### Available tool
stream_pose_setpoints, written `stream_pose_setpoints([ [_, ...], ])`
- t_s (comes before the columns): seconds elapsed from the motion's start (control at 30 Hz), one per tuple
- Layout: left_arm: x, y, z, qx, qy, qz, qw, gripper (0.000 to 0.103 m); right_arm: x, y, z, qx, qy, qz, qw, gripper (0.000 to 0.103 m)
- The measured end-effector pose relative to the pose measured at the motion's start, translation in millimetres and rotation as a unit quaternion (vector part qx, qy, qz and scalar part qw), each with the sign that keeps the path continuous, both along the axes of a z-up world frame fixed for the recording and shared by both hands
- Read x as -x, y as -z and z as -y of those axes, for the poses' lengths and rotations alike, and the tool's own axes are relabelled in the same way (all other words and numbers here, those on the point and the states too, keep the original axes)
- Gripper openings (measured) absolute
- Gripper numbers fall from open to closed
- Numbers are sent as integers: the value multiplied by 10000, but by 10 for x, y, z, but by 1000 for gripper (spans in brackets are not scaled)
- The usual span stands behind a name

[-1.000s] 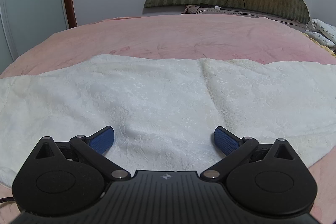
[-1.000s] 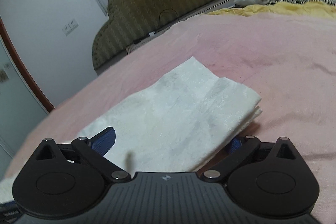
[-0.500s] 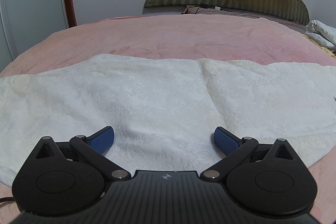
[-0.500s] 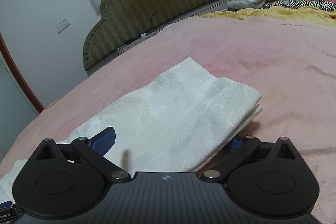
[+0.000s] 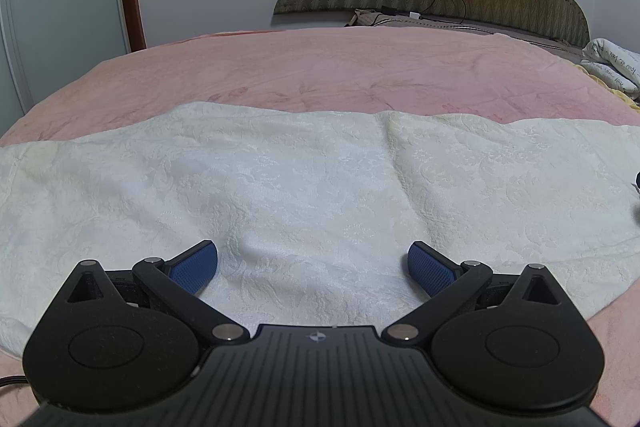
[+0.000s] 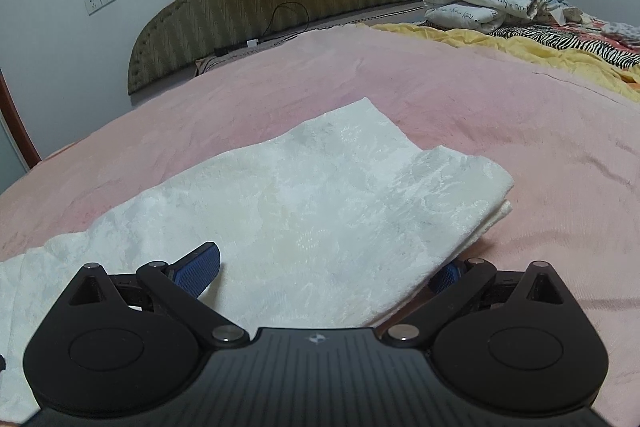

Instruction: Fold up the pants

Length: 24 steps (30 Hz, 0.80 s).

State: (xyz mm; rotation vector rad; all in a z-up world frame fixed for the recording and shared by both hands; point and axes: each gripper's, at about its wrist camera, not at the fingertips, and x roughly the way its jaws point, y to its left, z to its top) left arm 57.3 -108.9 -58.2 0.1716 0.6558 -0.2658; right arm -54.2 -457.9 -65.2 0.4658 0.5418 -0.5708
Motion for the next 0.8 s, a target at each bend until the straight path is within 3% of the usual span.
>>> stream_pose_setpoints([
  [0.17,1,-1,-1,-1,2,-3,10000,103,-62,-2,-32,143,-24,-209,9997,103],
  [0.4,0,-3,-4,2,3,-7,10000,103,-73,-5,-6,56,-46,-126,9999,103],
  [0.53,-8,-2,-11,5,6,-10,10000,103,134,21,192,-524,-51,639,9966,103],
  [0.67,-8,-3,-12,5,6,-12,10000,103,406,127,460,-1402,-8,1701,9754,103],
  [0.77,-6,-3,-11,6,7,-14,10000,103,369,96,457,-1326,-30,1541,9791,99],
  [0.8,-6,-3,-12,9,7,-15,10000,103,347,81,431,-1210,31,1445,9821,87],
])
